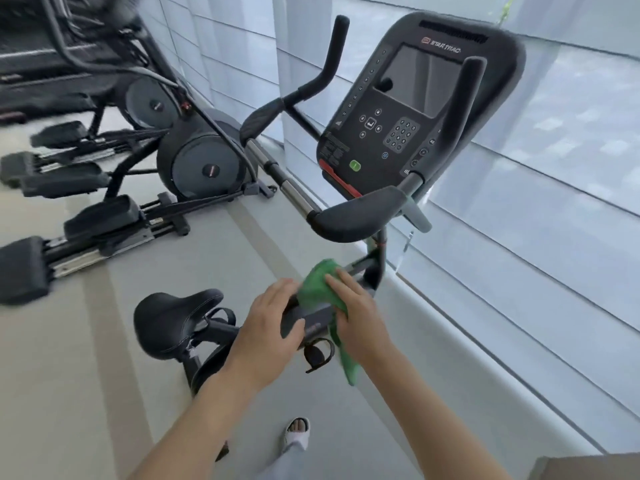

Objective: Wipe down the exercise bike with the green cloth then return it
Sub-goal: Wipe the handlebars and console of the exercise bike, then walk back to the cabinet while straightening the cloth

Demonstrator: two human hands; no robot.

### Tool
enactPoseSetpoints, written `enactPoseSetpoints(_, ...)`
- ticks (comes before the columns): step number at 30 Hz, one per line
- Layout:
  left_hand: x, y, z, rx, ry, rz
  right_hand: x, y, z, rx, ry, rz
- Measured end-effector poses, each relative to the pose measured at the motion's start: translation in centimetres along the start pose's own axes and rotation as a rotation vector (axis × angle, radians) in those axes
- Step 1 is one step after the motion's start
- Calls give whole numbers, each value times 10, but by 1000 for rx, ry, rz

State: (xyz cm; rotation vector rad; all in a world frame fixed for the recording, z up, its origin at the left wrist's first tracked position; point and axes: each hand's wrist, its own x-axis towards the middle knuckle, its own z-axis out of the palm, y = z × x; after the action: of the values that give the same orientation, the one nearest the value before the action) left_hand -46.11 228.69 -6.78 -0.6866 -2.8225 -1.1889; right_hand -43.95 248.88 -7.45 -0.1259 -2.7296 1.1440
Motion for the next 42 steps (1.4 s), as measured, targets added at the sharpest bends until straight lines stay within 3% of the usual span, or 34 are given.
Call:
enactPoseSetpoints(8,-83,-29,-59,147,16,-131,-40,-51,67,131,-371,-221)
enactPoseSetpoints(15,-160,-50,-118,190,171,-319,-53,-141,113,252,-578,-382)
enactPoseSetpoints(24,-280,-95,-214,249,439,-572,-96,-265,207,201,-637,-661)
enactPoseSetpoints(34,-424,-164,-320,177,654,-631,-167,-392,311,179,-637,-693)
enactPoseSetpoints(42,-567,-203,-388,185,821,-740,-250,-515,394,210,-799,-797)
